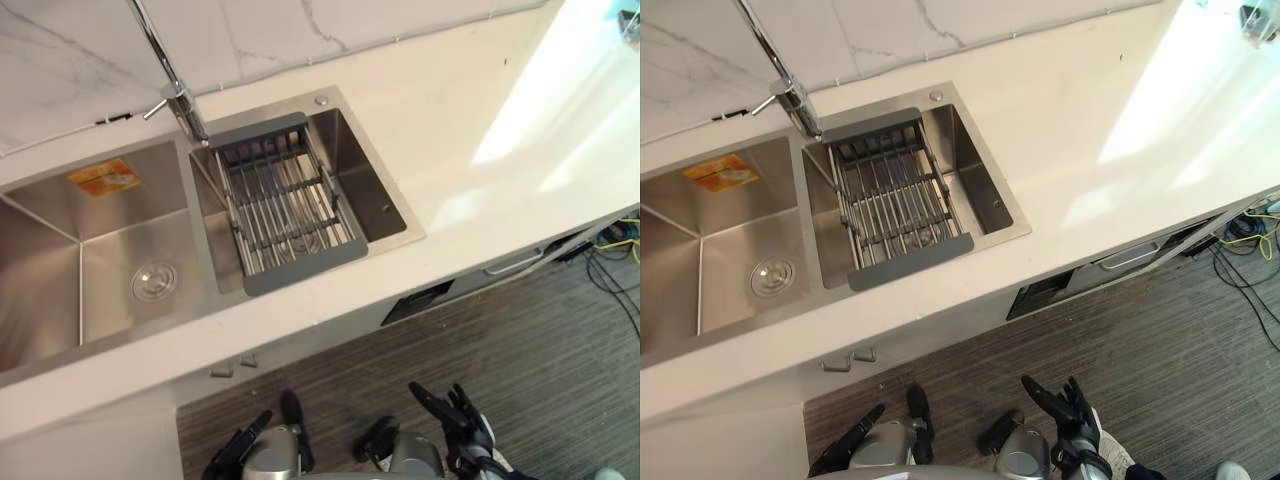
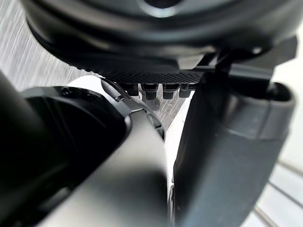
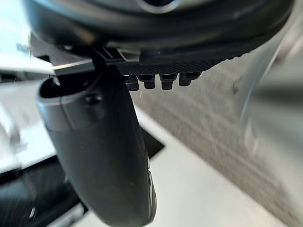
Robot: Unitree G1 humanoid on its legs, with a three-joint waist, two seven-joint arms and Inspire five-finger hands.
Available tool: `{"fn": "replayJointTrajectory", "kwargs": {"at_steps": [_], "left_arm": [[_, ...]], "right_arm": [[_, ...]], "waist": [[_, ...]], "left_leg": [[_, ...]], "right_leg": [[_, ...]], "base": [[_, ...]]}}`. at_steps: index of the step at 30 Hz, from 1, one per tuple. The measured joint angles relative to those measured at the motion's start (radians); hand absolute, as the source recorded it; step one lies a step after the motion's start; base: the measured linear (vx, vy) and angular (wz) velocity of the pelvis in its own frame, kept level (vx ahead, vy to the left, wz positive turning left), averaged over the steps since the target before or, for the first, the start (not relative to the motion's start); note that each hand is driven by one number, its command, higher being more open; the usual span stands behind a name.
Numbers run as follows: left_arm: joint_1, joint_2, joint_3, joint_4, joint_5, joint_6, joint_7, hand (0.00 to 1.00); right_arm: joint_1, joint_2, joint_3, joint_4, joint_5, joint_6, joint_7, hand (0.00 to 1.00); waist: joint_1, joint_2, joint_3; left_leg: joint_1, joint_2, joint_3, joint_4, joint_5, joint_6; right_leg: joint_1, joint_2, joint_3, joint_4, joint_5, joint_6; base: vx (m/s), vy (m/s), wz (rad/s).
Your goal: Walk over to the sink, pick up the cup, carry it to the dishwasher, place the cup inside the dishwasher, then close the dishwasher door
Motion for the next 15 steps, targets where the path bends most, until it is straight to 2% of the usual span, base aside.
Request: {"fn": "replayJointTrajectory", "kwargs": {"at_steps": [1,3,4,5,6,7,8,9,10,12,15], "left_arm": [[-0.002,0.021,-0.02,0.001,0.0,0.019,-0.01,1.0],[-0.001,0.043,-0.032,0.001,0.0,0.049,-0.017,1.0],[-0.008,0.061,-0.044,0.001,0.001,0.066,-0.017,1.0],[-0.01,0.068,-0.05,0.001,0.001,0.07,-0.017,1.0],[-0.019,0.077,-0.054,0.001,0.002,0.075,-0.017,1.0],[-0.028,0.095,-0.062,0.001,0.024,0.08,-0.019,1.0],[-0.032,0.105,-0.063,0.003,0.032,0.086,-0.021,1.0],[-0.045,0.131,-0.073,0.009,0.061,0.093,-0.027,1.0],[-0.064,0.124,-0.074,0.031,0.071,0.092,-0.026,1.0],[-0.068,0.104,-0.085,0.054,0.09,0.085,-0.023,1.0],[-0.069,0.108,-0.083,0.071,0.117,0.078,-0.023,1.0]], "right_arm": [[0.006,0.0,-0.022,0.007,-0.001,0.02,-0.015,1.0],[0.01,0.001,-0.052,0.029,0.001,0.058,-0.02,1.0],[0.01,0.009,-0.076,0.046,0.001,0.094,-0.017,1.0],[0.01,0.013,-0.081,0.053,0.001,0.116,-0.014,1.0],[0.004,0.023,-0.087,0.063,0.002,0.149,-0.007,1.0],[-0.001,0.042,-0.099,0.062,0.001,0.169,-0.004,1.0],[-0.003,0.051,-0.099,0.063,0.001,0.177,-0.004,1.0],[-0.002,0.073,-0.099,0.067,0.001,0.195,-0.004,1.0],[-0.011,0.072,-0.101,0.079,0.002,0.205,-0.004,1.0],[-0.047,0.04,-0.101,0.096,0.005,0.256,-0.004,1.0],[-0.067,0.037,-0.071,0.098,0.002,0.283,-0.001,1.0]], "waist": [[-0.008,-0.006,0.0],[-0.022,-0.007,-0.001],[-0.03,-0.008,-0.002],[-0.031,0.0,-0.002],[-0.032,0.0,-0.004],[-0.038,-0.001,-0.006],[-0.041,-0.018,-0.015],[-0.041,-0.057,-0.028],[-0.036,-0.049,-0.029],[-0.031,-0.005,-0.051],[-0.025,0.004,-0.057]], "left_leg": [[0.019,-0.015,-0.016,-0.009,-0.005,0.005],[0.059,-0.02,-0.057,-0.022,-0.008,0.01],[0.073,-0.016,-0.093,-0.017,-0.009,0.019],[0.072,-0.006,-0.108,-0.011,-0.013,0.019],[0.066,0.016,-0.139,0.003,-0.018,0.012],[0.05,0.024,-0.176,0.015,-0.011,-0.002],[0.045,0.017,-0.193,0.016,-0.009,-0.007],[0.04,-0.013,-0.225,0.015,-0.007,-0.022],[0.045,-0.011,-0.236,0.01,-0.005,-0.03],[0.045,0.042,-0.237,0.007,-0.007,-0.047],[0.068,0.089,-0.223,0.003,-0.015,-0.074]], "right_leg": [[-0.039,-0.029,0.095,0.101,0.024,-0.002],[-0.066,-0.047,0.191,0.215,0.092,0.005],[-0.094,-0.059,0.225,0.273,0.088,0.015],[-0.093,-0.04,0.239,0.23,0.044,0.028],[-0.086,0.007,0.266,0.1,0.004,0.046],[-0.077,0.049,0.311,-0.059,0.007,0.049],[-0.073,0.061,0.331,-0.129,0.03,0.046],[-0.069,0.054,0.367,-0.212,0.145,0.067],[-0.057,0.054,0.358,-0.21,0.125,0.074],[-0.02,0.115,0.33,-0.274,0.136,0.055],[0.039,0.179,0.312,-0.37,0.167,0.039]], "base": [[0.13,0.12,0.39],[0.19,0.052,0.61],[0.2,-0.006,0.66],[0.17,-0.062,0.75],[0.13,-0.103,0.8],[0.13,-0.125,0.87],[0.14,-0.181,1.01],[0.14,-0.209,0.75],[0.18,-0.28,0.6],[0.13,-0.187,0.06],[0.07,-0.115,-0.13]]}}
